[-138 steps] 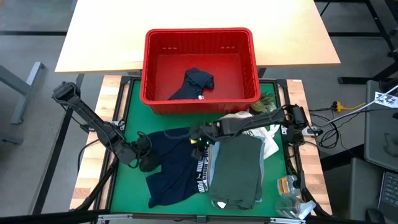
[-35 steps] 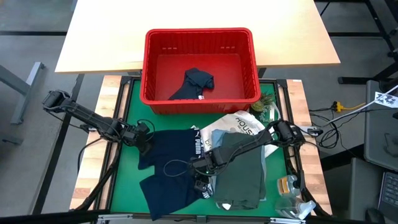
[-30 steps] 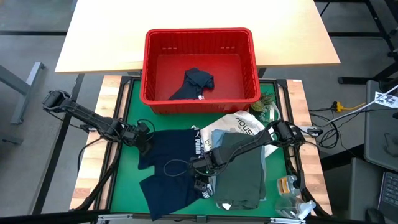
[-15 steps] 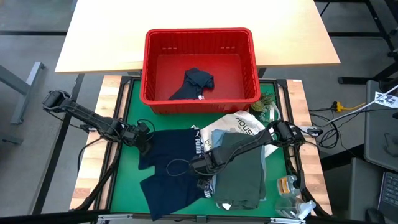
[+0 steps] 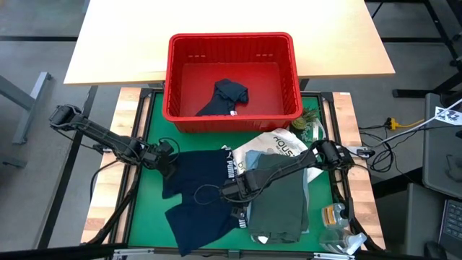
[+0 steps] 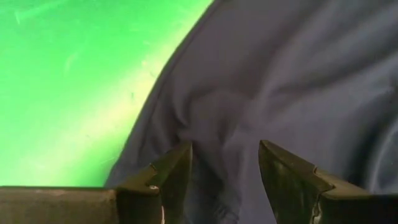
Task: Fold Laundry from Bin
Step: Fold the dark blue boxer
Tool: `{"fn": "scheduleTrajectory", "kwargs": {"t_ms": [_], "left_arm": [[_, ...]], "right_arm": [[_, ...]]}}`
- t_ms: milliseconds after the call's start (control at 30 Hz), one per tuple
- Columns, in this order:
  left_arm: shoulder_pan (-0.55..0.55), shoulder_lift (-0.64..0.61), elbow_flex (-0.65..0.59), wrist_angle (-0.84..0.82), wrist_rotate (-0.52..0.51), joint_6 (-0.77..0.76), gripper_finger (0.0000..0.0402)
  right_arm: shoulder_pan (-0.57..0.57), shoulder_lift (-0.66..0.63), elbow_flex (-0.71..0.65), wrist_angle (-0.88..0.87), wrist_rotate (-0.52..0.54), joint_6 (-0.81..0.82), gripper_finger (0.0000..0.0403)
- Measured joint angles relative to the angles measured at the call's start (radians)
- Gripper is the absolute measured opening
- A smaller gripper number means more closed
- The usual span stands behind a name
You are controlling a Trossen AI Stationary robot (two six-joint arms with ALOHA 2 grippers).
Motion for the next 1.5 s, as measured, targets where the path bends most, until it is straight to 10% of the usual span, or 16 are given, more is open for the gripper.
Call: {"fn": "scheduleTrajectory", "kwargs": {"t_ms": [467, 900, 1200, 1500], "left_arm": [[-0.004, -0.037, 0.000, 0.034, 0.048, 0.082, 0.0181], [-0.126, -0.076, 0.000, 0.564, 0.041, 0.255, 0.0181], [-0.353, 0.118, 0.002, 1.003, -0.142, 0.314, 0.0181], [-0.487, 0.478, 0.302, 0.931, -0.224, 0.424, 0.0165]], "right_arm": [[0.000, 0.000, 0.000, 0.001, -0.008, 0.000, 0.0127], [-0.047, -0.002, 0.151, -0.167, -0.015, -0.117, 0.0166], [0.030, -0.003, 0.233, -0.099, -0.010, -0.353, 0.0166], [0.107, -0.002, 0.215, -0.072, -0.011, -0.366, 0.0166]]}}
